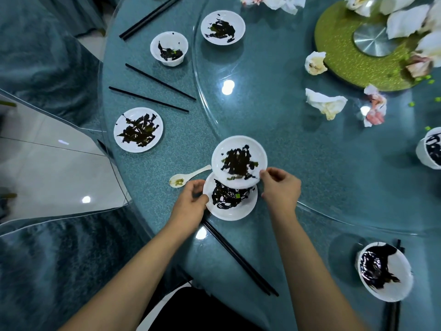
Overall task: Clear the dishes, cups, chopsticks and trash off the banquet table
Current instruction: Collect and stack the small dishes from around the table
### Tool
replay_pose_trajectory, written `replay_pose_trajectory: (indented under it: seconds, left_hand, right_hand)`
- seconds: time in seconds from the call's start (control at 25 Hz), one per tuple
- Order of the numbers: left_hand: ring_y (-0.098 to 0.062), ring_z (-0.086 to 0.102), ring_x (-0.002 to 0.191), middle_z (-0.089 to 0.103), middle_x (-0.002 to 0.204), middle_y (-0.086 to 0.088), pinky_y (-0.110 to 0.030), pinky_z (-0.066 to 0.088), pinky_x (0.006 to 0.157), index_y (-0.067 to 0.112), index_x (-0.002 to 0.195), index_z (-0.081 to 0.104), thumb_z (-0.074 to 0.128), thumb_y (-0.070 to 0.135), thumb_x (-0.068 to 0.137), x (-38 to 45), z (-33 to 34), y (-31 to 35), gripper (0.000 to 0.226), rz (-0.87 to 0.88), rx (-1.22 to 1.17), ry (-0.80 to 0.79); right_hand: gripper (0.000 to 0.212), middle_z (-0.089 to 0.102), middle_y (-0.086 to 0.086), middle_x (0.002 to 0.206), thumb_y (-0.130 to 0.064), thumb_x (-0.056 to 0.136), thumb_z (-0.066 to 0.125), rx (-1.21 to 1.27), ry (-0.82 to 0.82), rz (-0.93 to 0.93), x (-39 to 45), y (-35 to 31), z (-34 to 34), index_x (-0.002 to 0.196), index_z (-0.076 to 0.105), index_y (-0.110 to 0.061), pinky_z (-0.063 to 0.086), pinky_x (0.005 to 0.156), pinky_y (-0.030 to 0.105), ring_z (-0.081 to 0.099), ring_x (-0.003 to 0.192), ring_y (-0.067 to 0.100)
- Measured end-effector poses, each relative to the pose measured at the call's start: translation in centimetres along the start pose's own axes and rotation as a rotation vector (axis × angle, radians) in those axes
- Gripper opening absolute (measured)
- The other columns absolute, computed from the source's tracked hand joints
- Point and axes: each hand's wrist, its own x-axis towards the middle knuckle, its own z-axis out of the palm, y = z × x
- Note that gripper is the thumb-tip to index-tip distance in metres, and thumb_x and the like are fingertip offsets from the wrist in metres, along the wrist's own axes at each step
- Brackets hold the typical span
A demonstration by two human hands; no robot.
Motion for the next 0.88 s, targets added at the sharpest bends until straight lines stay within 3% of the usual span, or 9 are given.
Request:
replay_pose_trajectory:
  seconds: [0.16,0.32,0.44,0.64,0.72,0.88]
  left_hand:
    - [-0.009,0.065,0.110,0.068,0.116,0.011,-0.046,0.052,0.102,0.035,0.110,0.056,0.058,0.005,0.095,0.4,0.1,-0.2,0.034,-0.013,-0.035,0.015]
    - [-0.007,0.066,0.102,0.068,0.117,0.006,-0.045,0.054,0.098,0.036,0.113,0.055,0.057,0.006,0.096,0.5,0.1,-0.3,0.035,-0.020,-0.017,0.015]
    - [-0.006,0.064,0.104,0.065,0.115,0.013,-0.048,0.052,0.100,0.034,0.123,0.052,0.057,0.009,0.096,0.5,0.0,-0.3,0.038,-0.025,0.017,0.013]
    - [-0.012,0.062,0.113,0.064,0.121,0.010,-0.051,0.049,0.105,0.031,0.127,0.051,0.056,0.007,0.096,0.4,0.0,-0.1,0.039,-0.046,0.008,-0.004]
    - [-0.013,0.063,0.113,0.065,0.119,0.011,-0.051,0.049,0.105,0.034,0.121,0.052,0.057,0.006,0.095,0.3,0.0,0.0,0.038,-0.056,0.005,-0.009]
    - [-0.014,0.063,0.114,0.064,0.118,0.012,-0.050,0.049,0.106,0.039,0.110,0.057,0.059,0.009,0.094,0.2,-0.2,0.1,0.034,-0.064,0.011,-0.005]
  right_hand:
    - [0.004,0.073,-0.016,0.074,-0.025,0.086,0.078,-0.057,-0.038,-0.027,-3.0,2.1,-0.6,0.085,0.076,-0.029,0.060,0.086,0.031,0.070,0.073,-0.003]
    - [0.003,0.070,-0.021,0.073,-0.030,0.087,0.077,-0.149,-0.040,-0.052,-4.3,2.7,-1.1,0.090,0.077,-0.029,0.047,0.069,0.013,0.064,0.071,-0.014]
    - [0.004,0.068,-0.019,0.075,-0.033,0.086,0.075,-0.269,-0.030,-0.102,-4.9,3.0,-1.4,0.087,0.073,-0.030,0.044,0.067,0.019,0.063,0.072,-0.007]
    - [0.019,0.067,-0.018,0.088,-0.041,0.090,0.070,-0.274,-0.047,-0.117,-5.1,3.2,-1.4,0.104,0.071,-0.028,0.049,0.082,0.026,0.062,0.083,-0.002]
    - [0.022,0.066,-0.020,0.089,-0.037,0.095,0.064,-0.230,-0.100,-0.111,-5.0,3.2,-1.1,0.113,0.072,-0.026,0.049,0.083,0.025,0.060,0.084,-0.007]
    - [0.024,0.070,-0.013,0.096,-0.030,0.098,0.061,-0.196,-0.136,-0.097,-4.9,3.2,-0.6,0.118,0.072,-0.025,0.041,0.073,0.011,0.061,0.086,-0.007]
